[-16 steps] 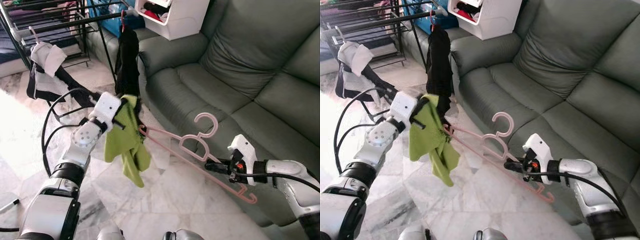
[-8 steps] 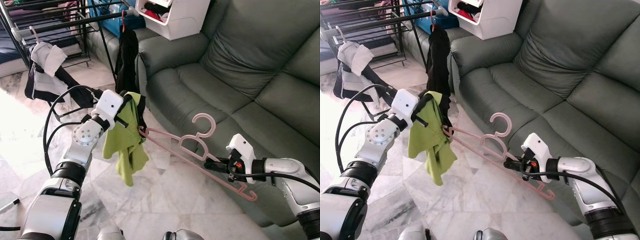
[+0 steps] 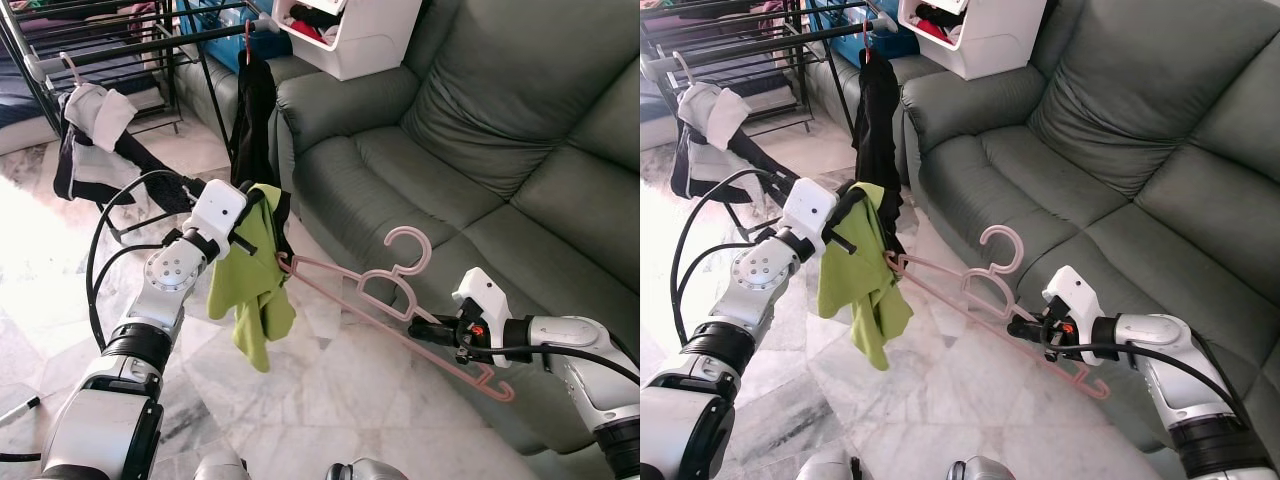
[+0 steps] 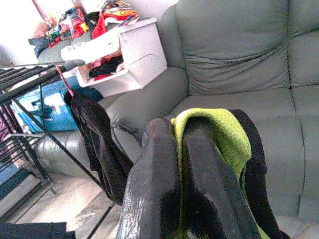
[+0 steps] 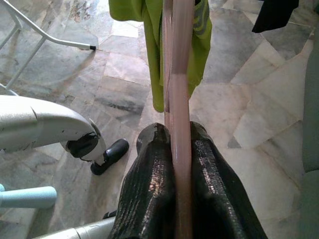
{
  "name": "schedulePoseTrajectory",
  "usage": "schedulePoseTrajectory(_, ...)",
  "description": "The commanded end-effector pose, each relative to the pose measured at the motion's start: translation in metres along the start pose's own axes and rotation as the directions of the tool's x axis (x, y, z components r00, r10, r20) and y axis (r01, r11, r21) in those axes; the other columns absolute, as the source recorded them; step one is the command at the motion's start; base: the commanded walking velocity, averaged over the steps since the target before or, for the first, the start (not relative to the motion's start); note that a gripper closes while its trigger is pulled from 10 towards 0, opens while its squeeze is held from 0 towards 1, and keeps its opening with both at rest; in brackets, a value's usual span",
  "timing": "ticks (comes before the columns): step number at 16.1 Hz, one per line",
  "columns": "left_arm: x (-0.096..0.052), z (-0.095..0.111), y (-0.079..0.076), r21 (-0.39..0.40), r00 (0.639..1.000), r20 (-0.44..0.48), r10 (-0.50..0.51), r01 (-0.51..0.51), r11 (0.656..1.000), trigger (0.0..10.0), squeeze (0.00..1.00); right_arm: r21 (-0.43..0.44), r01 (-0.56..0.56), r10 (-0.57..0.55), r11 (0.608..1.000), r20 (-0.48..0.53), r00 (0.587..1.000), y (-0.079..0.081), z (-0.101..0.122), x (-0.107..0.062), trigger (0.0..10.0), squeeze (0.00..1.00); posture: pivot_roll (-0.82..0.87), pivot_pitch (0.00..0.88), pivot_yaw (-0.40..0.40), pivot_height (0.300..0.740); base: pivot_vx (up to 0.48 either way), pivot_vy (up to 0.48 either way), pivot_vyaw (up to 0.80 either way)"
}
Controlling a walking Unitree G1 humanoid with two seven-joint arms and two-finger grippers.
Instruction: Hang hanger
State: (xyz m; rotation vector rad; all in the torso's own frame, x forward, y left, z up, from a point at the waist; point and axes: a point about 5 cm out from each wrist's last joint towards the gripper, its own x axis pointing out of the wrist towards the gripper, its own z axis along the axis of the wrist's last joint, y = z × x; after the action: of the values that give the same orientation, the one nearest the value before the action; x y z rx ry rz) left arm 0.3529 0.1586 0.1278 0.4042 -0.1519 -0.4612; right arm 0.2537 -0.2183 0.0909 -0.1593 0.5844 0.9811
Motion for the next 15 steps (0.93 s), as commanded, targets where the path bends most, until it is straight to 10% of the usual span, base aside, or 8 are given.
schedulePoseTrajectory(1, 0.002, 0.007, 0.001, 0.014, 0.999, 0.038, -0.002, 0.002, 1.000, 10.0, 0.00, -0.013, 0.002, -0.002, 1.000, -0.001, 1.000, -0.002, 0.003, -0.002, 10.0, 0.00, -0.08, 0.026, -0.071, 0.740, 0.000, 0.000, 0.00)
schedulePoseTrajectory(4, -0.005, -0.008, 0.002, 0.069, 0.999, -0.050, -0.016, 0.019, 0.997, 10.0, 0.00, -0.225, 0.286, -0.246, 0.931, 0.189, 0.951, -0.028, 0.030, 0.022, 10.0, 0.00, -0.10, 0.017, -0.060, 0.740, 0.000, 0.000, 0.00)
schedulePoseTrajectory(10, -0.005, -0.009, 0.007, 0.084, 0.998, -0.055, 0.018, -0.013, 0.996, 10.0, 0.00, -0.187, 0.235, -0.204, 0.954, 0.170, 0.964, -0.024, 0.018, 0.043, 10.0, 0.00, -0.08, 0.025, -0.066, 0.740, 0.000, 0.000, 0.00)
schedulePoseTrajectory(15, -0.004, -0.001, 0.017, 0.096, 0.999, -0.014, 0.037, -0.036, 0.995, 10.0, 0.00, -0.090, 0.271, -0.259, 0.959, 0.122, 0.958, -0.024, -0.003, 0.027, 10.0, 0.00, -0.09, 0.039, -0.062, 0.740, 0.000, 0.000, 0.00)
